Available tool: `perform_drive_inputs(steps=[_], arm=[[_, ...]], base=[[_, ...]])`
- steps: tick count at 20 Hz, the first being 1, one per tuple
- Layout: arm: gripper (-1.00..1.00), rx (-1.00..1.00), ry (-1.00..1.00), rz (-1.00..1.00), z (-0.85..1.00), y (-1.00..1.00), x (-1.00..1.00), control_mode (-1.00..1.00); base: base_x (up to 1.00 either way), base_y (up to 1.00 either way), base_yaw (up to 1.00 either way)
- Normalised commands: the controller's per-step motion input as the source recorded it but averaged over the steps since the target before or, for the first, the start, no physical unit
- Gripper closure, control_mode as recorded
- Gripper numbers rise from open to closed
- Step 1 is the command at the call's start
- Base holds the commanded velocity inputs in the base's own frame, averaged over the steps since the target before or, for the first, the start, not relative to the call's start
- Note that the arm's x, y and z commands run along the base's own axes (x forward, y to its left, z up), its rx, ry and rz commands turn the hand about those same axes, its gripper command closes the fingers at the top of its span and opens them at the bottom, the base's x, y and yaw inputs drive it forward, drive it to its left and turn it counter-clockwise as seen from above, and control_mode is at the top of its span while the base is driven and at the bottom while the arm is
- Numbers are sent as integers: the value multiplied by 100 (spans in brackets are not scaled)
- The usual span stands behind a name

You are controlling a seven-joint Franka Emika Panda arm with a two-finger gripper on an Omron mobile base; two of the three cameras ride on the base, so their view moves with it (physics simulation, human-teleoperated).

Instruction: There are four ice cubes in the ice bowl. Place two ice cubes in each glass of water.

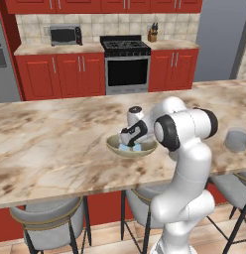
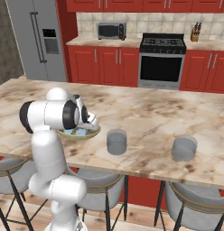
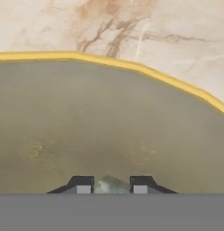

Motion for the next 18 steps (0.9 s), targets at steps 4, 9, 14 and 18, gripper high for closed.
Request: perform_drive_inputs(steps=[4,9,14,18], arm=[[100,0,0,-7,-36,0,0,-100],[100,4,-7,-9,2,0,-26,-100],[100,13,-16,-12,42,0,-34,-100],[100,17,-4,-13,54,-6,-35,-100]], base=[[0,0,0],[0,0,0],[0,0,0],[0,0,0]])
